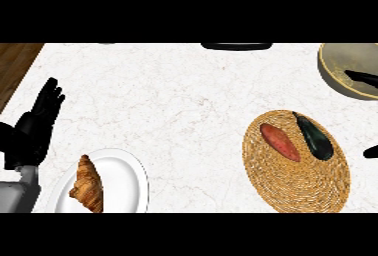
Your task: Pick the sweet potato from the placemat and place it in the bowl
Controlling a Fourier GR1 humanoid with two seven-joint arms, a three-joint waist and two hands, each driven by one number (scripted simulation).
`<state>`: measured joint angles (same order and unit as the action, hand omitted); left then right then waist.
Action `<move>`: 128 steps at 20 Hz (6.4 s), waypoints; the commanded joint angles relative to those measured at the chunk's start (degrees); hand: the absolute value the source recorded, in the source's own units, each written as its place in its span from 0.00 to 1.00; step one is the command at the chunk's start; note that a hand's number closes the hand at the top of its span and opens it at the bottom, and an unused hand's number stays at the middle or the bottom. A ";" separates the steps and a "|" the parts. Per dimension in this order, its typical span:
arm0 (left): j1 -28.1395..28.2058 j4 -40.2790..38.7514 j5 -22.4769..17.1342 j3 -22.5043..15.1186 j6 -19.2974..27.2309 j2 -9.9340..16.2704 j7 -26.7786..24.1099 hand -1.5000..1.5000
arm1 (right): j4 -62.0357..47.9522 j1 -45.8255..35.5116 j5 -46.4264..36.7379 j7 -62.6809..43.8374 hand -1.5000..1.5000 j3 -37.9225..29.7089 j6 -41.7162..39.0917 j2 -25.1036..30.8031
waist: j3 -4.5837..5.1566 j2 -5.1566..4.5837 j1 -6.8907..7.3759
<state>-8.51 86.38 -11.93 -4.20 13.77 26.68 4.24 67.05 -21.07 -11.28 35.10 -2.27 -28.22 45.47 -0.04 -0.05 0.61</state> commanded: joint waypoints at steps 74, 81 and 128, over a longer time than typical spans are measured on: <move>-1.91 2.03 9.17 12.05 -10.98 -7.38 5.09 0.50 | -24.16 -14.69 -55.48 -0.06 1.00 21.45 4.81 -26.15 | 0.02 -0.08 -0.03; -2.54 1.84 10.22 10.91 -10.25 -8.99 4.85 0.50 | -31.18 -19.92 -52.37 -15.77 1.00 9.38 7.26 -28.79 | -0.05 -0.31 0.67; -0.84 2.01 11.90 9.90 -12.07 -11.95 1.65 0.50 | -50.22 -39.46 -43.59 -41.36 1.00 -25.27 53.14 -6.14 | -0.16 -1.62 2.97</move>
<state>-10.19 88.90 0.78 5.50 3.16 14.56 7.65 20.27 -61.60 -56.45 -11.24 -25.36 22.88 36.59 -0.15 -1.34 2.94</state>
